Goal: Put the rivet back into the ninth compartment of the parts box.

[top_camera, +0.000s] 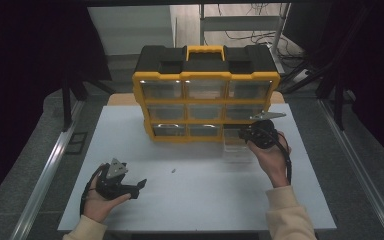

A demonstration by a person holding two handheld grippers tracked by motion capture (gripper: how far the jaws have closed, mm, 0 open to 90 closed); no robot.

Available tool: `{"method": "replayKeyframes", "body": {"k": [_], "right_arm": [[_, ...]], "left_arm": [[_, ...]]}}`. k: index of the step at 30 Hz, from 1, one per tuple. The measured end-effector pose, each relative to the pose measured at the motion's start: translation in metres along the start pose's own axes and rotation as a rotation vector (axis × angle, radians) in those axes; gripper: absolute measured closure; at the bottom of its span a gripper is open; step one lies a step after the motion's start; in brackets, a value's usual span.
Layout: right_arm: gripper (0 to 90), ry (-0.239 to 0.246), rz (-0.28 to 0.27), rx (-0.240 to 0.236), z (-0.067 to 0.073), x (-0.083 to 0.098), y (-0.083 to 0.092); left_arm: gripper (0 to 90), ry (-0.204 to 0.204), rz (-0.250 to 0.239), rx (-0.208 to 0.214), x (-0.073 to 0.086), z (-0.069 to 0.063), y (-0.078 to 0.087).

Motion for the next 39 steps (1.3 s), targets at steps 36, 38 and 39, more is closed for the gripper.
{"method": "replayKeyframes", "body": {"k": [36, 38, 39], "right_arm": [[26.7, 0.058, -0.067, -0.164, 0.051, 0.001, 0.008], [26.7, 0.058, -0.065, -0.175, 0.055, 0.002, 0.008], [26.8, 0.057, -0.065, -0.183, 0.057, 0.003, 0.009]], "left_arm": [[9.3, -0.012, 0.005, 0.012, 0.000, -0.004, -0.002], [9.3, -0.013, 0.004, 0.012, -0.001, -0.004, -0.002], [9.3, -0.014, 0.004, 0.012, -0.001, -0.005, -0.002]]}}
Point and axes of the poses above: each handheld gripper's, and its own axes: y roughly backward along the jaws, x roughly out of its underside, z roughly to its left, the point moved 10 cm from there along -y, roughly forward along the jaws, and after that the axes turned 11 degrees about -y, right-handed, at the moved point
